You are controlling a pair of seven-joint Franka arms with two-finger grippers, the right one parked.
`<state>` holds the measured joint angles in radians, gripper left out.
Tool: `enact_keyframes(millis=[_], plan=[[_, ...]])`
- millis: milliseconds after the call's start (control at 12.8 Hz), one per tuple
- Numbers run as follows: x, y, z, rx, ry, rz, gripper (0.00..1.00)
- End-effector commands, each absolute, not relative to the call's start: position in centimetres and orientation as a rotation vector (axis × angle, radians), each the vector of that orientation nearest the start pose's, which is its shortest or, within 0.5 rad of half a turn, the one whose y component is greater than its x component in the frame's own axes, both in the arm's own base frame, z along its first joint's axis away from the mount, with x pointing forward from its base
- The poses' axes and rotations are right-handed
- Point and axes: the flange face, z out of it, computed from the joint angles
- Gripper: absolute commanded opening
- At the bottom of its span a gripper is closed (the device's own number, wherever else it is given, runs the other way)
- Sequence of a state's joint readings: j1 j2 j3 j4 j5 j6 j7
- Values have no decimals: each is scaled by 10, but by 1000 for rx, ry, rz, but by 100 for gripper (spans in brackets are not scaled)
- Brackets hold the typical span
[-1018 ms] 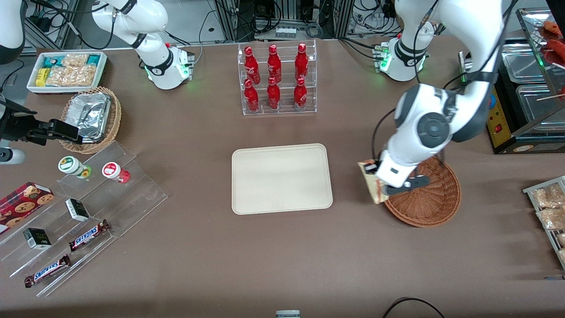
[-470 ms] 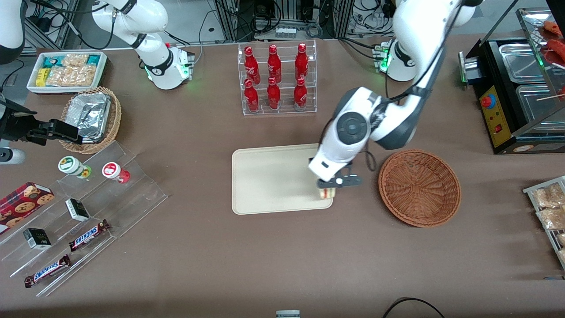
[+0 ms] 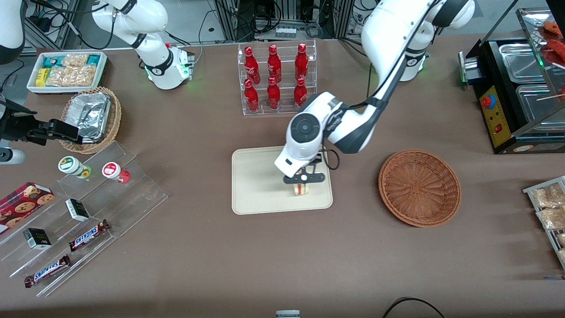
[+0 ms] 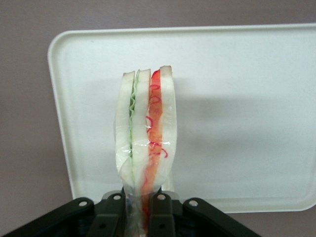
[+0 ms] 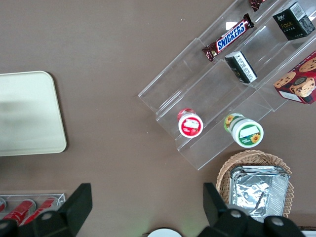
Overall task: Place sandwich from basket to tray
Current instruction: 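Lower the sandwich onto the tray with the left gripper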
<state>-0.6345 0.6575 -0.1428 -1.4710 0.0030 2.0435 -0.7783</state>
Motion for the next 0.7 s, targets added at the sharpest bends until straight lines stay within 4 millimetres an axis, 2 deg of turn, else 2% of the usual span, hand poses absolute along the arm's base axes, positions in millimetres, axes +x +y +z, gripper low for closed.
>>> enact_keyframes(millis=[0, 157, 392, 627], plan=[[524, -498, 279, -3122, -42, 162, 0], [526, -507, 268, -3126, -34, 168, 0], [524, -510, 258, -3129, -41, 185, 0], [517, -518, 243, -3117, -55, 197, 0]])
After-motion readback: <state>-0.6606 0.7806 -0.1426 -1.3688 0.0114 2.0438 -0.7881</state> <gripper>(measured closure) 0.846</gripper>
